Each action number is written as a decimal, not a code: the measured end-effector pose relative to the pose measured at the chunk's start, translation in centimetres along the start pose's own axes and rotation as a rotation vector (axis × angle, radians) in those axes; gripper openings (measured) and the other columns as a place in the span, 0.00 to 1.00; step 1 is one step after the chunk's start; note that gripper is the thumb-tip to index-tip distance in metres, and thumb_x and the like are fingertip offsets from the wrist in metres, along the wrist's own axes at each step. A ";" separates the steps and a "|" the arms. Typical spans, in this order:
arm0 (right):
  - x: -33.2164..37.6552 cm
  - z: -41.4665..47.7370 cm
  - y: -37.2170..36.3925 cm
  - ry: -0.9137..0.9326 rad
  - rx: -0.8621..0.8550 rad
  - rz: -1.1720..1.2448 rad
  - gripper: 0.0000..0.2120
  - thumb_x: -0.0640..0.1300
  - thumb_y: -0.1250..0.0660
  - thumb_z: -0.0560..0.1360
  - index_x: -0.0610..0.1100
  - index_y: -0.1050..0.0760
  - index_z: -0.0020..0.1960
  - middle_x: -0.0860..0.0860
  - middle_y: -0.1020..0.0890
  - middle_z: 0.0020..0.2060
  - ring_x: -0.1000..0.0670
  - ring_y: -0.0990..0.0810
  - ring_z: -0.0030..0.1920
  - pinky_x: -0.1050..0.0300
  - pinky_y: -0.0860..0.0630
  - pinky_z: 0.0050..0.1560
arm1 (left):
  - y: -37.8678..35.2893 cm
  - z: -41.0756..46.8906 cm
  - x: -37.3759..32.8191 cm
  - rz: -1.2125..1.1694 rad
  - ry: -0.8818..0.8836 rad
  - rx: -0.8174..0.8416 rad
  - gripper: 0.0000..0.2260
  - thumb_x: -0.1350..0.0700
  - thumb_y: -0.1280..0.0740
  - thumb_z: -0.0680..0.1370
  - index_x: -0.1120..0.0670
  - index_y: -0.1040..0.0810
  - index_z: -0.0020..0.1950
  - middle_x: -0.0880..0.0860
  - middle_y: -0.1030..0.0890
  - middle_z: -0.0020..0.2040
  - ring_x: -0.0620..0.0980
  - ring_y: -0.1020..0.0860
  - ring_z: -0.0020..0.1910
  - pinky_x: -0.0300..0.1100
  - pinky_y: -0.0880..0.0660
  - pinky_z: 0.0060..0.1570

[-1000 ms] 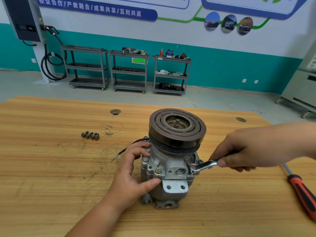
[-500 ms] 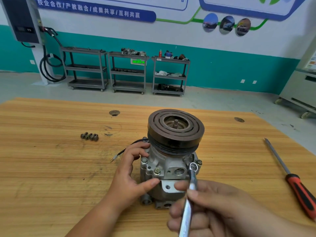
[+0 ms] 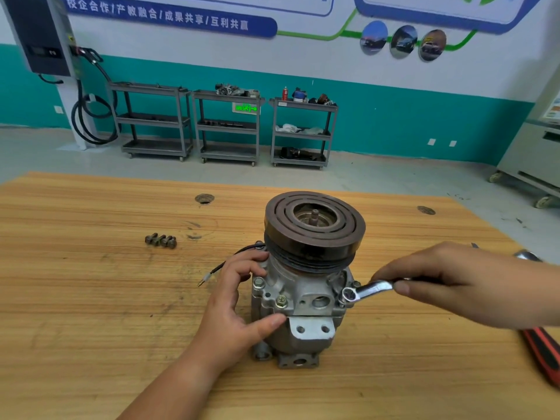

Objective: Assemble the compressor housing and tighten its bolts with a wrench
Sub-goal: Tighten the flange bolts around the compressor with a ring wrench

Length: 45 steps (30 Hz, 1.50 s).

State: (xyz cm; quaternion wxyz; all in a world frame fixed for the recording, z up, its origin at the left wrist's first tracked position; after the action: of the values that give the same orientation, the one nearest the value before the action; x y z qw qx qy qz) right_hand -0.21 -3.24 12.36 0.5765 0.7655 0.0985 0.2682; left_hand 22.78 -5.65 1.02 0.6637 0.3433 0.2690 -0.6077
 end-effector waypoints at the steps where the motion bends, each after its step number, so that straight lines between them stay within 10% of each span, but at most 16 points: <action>1: -0.3 0.6 0.0 -0.010 0.032 -0.019 0.15 0.63 0.48 0.73 0.68 0.27 0.55 0.61 0.24 0.32 0.58 0.28 0.32 0.66 0.33 0.33 | 0.0 0.0 0.0 0.003 0.003 0.002 0.22 0.32 0.29 0.65 0.38 0.29 0.54 0.40 0.28 0.63 0.47 0.29 0.66 0.37 0.32 0.62; 6: -0.4 3.4 1.1 -0.120 0.255 -0.017 0.09 0.53 0.41 0.79 0.65 0.25 0.54 0.67 0.21 0.43 0.65 0.25 0.46 0.64 0.29 0.51 | 0.0 0.1 0.1 0.015 -0.017 0.009 0.21 0.43 0.27 0.64 0.38 0.29 0.54 0.39 0.28 0.62 0.48 0.29 0.65 0.43 0.31 0.61; 10: -0.1 4.4 1.6 -0.148 0.389 0.012 0.09 0.50 0.41 0.79 0.60 0.23 0.50 0.60 0.24 0.33 0.61 0.26 0.38 0.66 0.28 0.45 | 0.0 0.1 0.1 0.015 -0.025 0.009 0.21 0.43 0.27 0.64 0.39 0.29 0.54 0.41 0.27 0.63 0.49 0.29 0.66 0.45 0.32 0.61; 15: 1.9 0.1 -3.6 -0.292 0.761 0.943 0.07 0.46 0.40 0.78 0.44 0.25 0.45 0.48 0.20 0.30 0.49 0.17 0.32 0.57 0.19 0.34 | 0.0 0.0 0.2 0.022 -0.014 0.005 0.21 0.42 0.27 0.64 0.38 0.29 0.54 0.40 0.27 0.62 0.48 0.29 0.66 0.44 0.32 0.62; 21: 6.5 -0.6 -8.4 -0.249 0.064 1.873 0.08 0.40 0.34 0.63 0.36 0.18 0.31 0.34 0.21 0.29 0.40 0.20 0.24 0.54 0.25 0.19 | 0.0 0.1 0.0 0.021 -0.035 0.001 0.21 0.36 0.28 0.66 0.38 0.29 0.54 0.41 0.28 0.63 0.48 0.29 0.66 0.39 0.32 0.63; 28: 5.8 -1.7 -7.4 -0.184 0.135 1.649 0.18 0.52 0.19 0.56 0.40 0.17 0.38 0.39 0.20 0.32 0.45 0.21 0.27 0.58 0.25 0.25 | 0.1 0.0 0.0 0.024 -0.038 -0.004 0.21 0.39 0.28 0.66 0.39 0.29 0.54 0.41 0.27 0.63 0.48 0.29 0.66 0.45 0.32 0.61; 34: 2.0 -1.8 -1.2 0.074 -0.134 0.040 0.23 0.71 0.56 0.70 0.68 0.29 0.56 0.68 0.24 0.44 0.62 0.25 0.45 0.68 0.29 0.45 | 0.1 0.1 -0.1 0.032 -0.035 -0.006 0.20 0.36 0.28 0.66 0.37 0.29 0.54 0.39 0.28 0.63 0.46 0.30 0.66 0.42 0.32 0.61; 45: 0.3 3.2 1.1 0.017 0.140 -0.233 0.12 0.57 0.44 0.78 0.61 0.26 0.57 0.65 0.26 0.44 0.65 0.28 0.47 0.66 0.32 0.49 | 0.1 0.1 0.0 0.037 -0.028 0.002 0.20 0.43 0.28 0.65 0.36 0.29 0.54 0.37 0.28 0.62 0.44 0.30 0.66 0.44 0.33 0.60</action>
State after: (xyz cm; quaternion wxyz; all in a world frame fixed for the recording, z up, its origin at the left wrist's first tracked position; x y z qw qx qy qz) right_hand 1.58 -6.12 12.91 0.5480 0.7849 0.2101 0.1985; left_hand 22.87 -5.75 1.10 0.6781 0.3404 0.2527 -0.6005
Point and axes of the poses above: each hand's wrist, its own z-axis towards the middle knuckle, its own y-axis out of the back of the hand, x = y × z, the point moved 6 cm from there along z, towards the middle knuckle
